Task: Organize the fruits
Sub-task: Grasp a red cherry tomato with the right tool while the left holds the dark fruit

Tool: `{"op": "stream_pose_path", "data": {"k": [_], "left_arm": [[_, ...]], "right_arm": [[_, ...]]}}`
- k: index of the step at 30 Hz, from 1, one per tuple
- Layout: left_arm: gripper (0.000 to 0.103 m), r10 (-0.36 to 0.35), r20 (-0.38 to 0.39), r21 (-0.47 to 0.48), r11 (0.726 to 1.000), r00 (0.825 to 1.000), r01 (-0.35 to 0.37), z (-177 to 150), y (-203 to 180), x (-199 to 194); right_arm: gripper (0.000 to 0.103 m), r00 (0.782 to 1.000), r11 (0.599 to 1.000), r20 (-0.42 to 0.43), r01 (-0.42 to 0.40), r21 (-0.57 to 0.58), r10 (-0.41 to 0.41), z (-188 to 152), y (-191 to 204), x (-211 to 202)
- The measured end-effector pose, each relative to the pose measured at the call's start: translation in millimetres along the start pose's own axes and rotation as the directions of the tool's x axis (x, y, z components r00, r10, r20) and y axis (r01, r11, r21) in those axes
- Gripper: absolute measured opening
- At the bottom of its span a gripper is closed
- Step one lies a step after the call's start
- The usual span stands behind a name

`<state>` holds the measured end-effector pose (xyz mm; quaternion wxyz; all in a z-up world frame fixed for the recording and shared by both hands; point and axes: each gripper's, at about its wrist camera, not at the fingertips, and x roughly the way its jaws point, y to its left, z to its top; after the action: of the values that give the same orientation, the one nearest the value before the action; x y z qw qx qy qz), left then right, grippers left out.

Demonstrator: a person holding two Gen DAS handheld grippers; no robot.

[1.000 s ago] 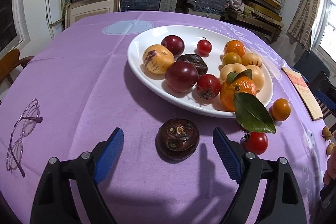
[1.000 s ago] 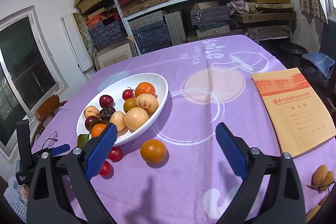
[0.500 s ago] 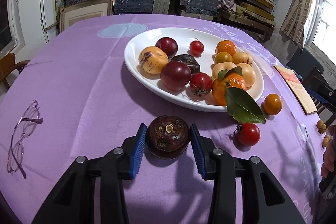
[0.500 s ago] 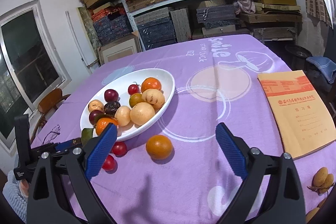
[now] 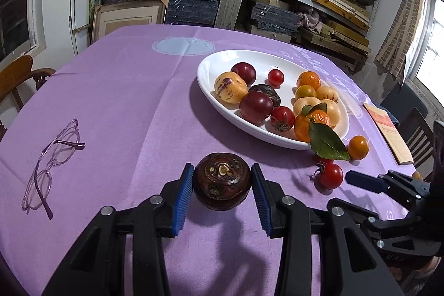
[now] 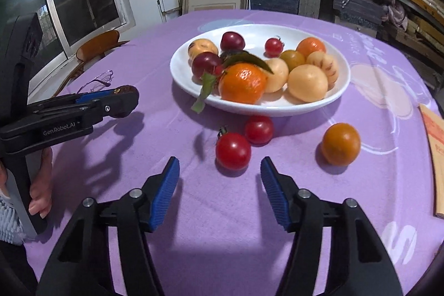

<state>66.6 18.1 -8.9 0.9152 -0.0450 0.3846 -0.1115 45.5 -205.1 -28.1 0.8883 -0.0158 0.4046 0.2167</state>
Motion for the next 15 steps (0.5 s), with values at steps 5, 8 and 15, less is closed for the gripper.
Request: {"op": "stream_pose_path", "data": {"k": [5, 8, 15], "left_arm": [[0.042, 0.001, 0.000, -0.027, 1.000, 1.000, -0.001, 3, 8, -1], [0.042, -0.008, -0.023, -0.031, 1.000, 1.000, 0.007, 2, 9, 3], [0.042, -0.009, -0.003, -0.010, 1.000, 1.000, 0.009, 0, 4, -2]], "right_arm": [[0.045, 1.000, 0.999, -0.014, 0.013, 0.029, -0.013, 2, 0, 9], [0.038, 1.000, 1.000, -0.010, 0.024, 0.019, -0.024, 4, 3, 10], [0.032, 0.999, 0.999, -0.025, 0.034, 0.023, -0.033, 11, 4, 17]]}}
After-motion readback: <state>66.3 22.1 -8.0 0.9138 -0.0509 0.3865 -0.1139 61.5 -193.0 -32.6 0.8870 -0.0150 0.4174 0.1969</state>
